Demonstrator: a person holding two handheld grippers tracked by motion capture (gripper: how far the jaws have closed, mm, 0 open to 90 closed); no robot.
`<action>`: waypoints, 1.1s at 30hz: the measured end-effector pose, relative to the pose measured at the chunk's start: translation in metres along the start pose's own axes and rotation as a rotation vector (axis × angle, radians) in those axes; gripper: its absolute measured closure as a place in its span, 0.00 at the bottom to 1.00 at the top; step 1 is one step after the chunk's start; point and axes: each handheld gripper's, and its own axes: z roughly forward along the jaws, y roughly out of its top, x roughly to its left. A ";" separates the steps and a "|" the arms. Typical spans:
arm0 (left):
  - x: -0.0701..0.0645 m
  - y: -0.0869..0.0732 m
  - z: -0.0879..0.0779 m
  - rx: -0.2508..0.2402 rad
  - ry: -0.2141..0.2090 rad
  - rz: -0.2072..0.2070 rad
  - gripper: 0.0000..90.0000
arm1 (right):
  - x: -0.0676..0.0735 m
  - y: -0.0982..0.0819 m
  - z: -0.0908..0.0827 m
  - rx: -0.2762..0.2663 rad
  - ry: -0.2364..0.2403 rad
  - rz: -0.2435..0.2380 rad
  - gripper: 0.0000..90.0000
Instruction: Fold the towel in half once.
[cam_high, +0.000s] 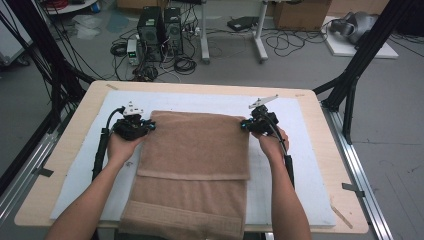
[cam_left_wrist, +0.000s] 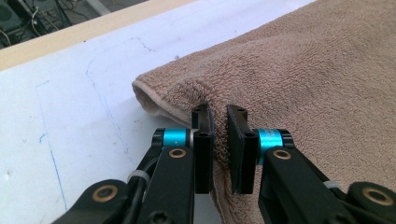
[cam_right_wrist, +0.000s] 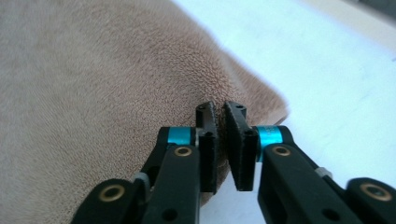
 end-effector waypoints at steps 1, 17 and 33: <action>0.001 -0.002 0.002 0.021 -0.011 -0.003 0.89 | 0.000 -0.002 0.004 0.021 0.005 -0.004 0.82; -0.012 -0.041 -0.050 -0.011 -0.120 0.031 0.61 | 0.045 -0.038 -0.039 -0.039 0.106 -0.075 0.65; -0.045 -0.084 -0.054 0.053 -0.192 0.127 0.79 | 0.086 -0.085 -0.021 0.018 0.241 -0.101 0.79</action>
